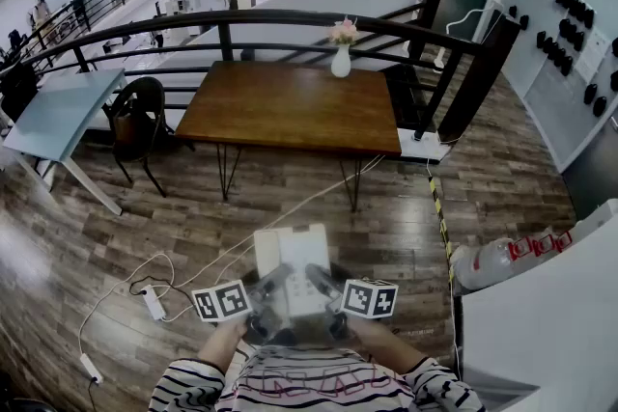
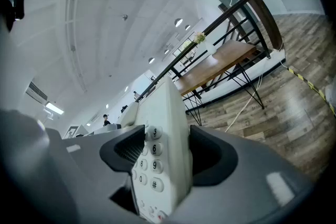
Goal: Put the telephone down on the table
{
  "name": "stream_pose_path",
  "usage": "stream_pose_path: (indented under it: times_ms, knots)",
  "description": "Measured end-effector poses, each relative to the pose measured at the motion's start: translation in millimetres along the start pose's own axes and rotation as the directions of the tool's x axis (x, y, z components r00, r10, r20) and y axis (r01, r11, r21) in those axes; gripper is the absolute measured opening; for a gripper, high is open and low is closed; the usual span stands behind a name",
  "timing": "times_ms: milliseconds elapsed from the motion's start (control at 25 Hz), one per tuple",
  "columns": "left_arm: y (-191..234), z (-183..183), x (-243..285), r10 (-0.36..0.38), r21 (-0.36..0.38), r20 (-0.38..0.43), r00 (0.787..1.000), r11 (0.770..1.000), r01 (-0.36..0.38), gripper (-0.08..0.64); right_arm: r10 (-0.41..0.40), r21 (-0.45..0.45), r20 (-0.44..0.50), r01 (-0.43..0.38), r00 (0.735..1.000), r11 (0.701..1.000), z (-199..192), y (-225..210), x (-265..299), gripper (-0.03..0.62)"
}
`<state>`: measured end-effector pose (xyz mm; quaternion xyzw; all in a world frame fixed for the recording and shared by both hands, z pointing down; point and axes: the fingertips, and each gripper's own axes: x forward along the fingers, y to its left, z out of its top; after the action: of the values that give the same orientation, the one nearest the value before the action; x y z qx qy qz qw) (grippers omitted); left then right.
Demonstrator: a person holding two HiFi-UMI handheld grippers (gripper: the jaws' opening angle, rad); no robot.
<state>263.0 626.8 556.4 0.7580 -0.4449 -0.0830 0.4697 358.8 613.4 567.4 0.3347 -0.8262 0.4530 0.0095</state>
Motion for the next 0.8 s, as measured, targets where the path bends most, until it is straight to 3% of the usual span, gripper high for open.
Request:
stream_pose_path:
  times_ms: [400, 600, 800]
  knots:
    - [8.1, -2.8, -8.1, 0.005, -0.003, 0.016, 1.000, 1.000, -0.005, 0.391, 0.001, -0.008, -0.016, -0.001, 1.000, 1.000, -9.8, 0.8, 6.2, 0.265]
    - [33.1, 25.1, 1.7, 0.001, -0.030, 0.013, 1.000, 1.000, 0.000, 0.391, -0.016, -0.021, -0.032, 0.015, 0.999, 1.000, 3.2, 0.6, 43.0, 0.265]
    - [65.9, 81.3, 7.0, -0.005, -0.025, 0.000, 1.000, 1.000, 0.005, 0.391, -0.017, -0.007, -0.027, 0.016, 1.000, 1.000, 24.8, 13.3, 102.4, 0.267]
